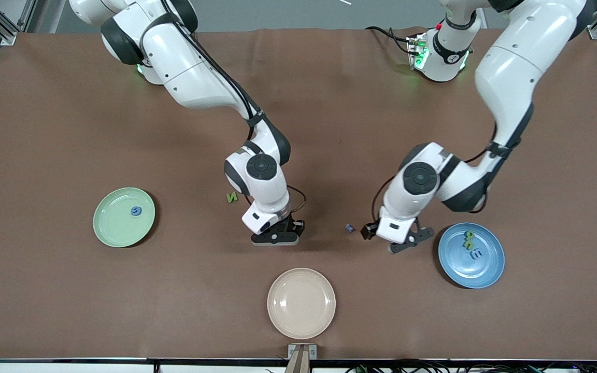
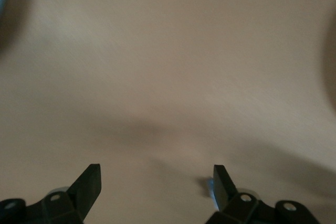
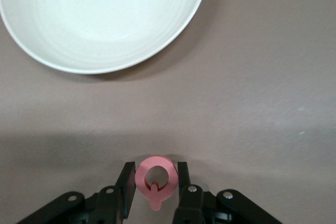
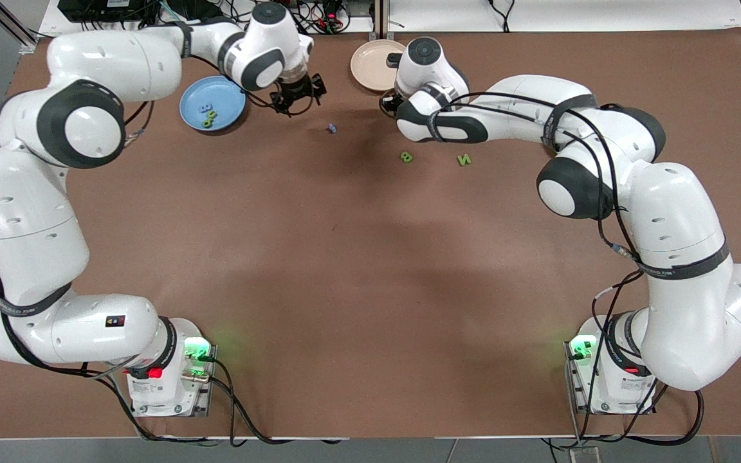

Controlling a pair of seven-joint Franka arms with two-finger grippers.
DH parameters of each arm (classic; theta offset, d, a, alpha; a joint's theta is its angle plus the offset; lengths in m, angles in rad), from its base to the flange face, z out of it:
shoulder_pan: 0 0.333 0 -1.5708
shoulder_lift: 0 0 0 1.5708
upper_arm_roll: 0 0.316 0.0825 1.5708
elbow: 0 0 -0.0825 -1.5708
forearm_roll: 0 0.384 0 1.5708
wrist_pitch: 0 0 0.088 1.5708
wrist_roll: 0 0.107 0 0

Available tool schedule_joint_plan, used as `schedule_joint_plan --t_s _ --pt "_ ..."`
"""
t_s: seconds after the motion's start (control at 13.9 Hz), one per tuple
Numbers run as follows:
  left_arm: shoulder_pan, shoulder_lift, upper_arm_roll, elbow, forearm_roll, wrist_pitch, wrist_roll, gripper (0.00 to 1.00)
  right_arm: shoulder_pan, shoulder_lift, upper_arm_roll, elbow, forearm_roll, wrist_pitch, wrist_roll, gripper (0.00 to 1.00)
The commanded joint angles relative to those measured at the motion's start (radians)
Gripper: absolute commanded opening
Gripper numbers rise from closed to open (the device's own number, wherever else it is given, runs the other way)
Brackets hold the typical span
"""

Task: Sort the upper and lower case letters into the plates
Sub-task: 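Place the pink Q on the green plate while the left gripper grasps a letter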

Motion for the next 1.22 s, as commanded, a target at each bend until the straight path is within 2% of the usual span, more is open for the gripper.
schedule_joint_plan --t_s 0.0,0.22,0.36,0.43,0.5,0.57,0.65,0.72,0.86,1.01,1.15 --pt "-0.058 0.084 0.007 0.101 -0.003 -0.013 -0.098 0.78 -0.019 -0.069 0.017 -0.018 -0.007 -0.099 -0.037 0.15" --pt "-0.114 0.109 0.035 0.124 -0.002 -0.012 -0.155 0.70 -0.033 -0.148 0.015 -0.026 -0.007 -0.303 -0.147 0.15" --pt "-0.137 0.114 0.061 0.124 -0.003 -0.010 -0.157 0.61 -0.074 -0.219 0.017 -0.055 -0.005 -0.438 -0.246 0.15" --pt "-0.138 0.121 0.064 0.124 -0.003 -0.008 -0.157 0.49 -0.093 -0.256 0.017 -0.083 0.013 -0.469 -0.292 0.15" --pt "-0.138 0.124 0.064 0.124 -0.003 -0.008 -0.157 0.40 -0.126 -0.308 0.015 -0.133 0.066 -0.488 -0.353 0.15" --pt "-0.138 0.132 0.064 0.124 -0.003 -0.007 -0.159 0.35 -0.163 -0.352 0.014 -0.190 0.113 -0.489 -0.425 0.15" --pt "-0.140 0.140 0.064 0.124 -0.005 -0.007 -0.159 0.35 -0.195 -0.394 0.014 -0.248 0.133 -0.488 -0.498 0.15" --pt "-0.140 0.143 0.064 0.124 -0.005 -0.007 -0.160 0.33 -0.232 -0.434 0.014 -0.309 0.133 -0.483 -0.561 0.15" --pt "-0.137 0.137 0.064 0.124 0.000 -0.007 -0.156 0.15 -0.301 -0.481 0.014 -0.389 0.134 -0.479 -0.641 0.15" --pt "-0.117 0.123 0.064 0.124 0.001 -0.007 -0.148 0.02 -0.387 -0.511 0.015 -0.449 0.136 -0.471 -0.752 0.15" --pt "-0.084 0.108 0.064 0.125 0.014 -0.013 -0.110 0.00 -0.477 -0.521 0.015 -0.504 0.160 -0.436 -0.902 0.15"
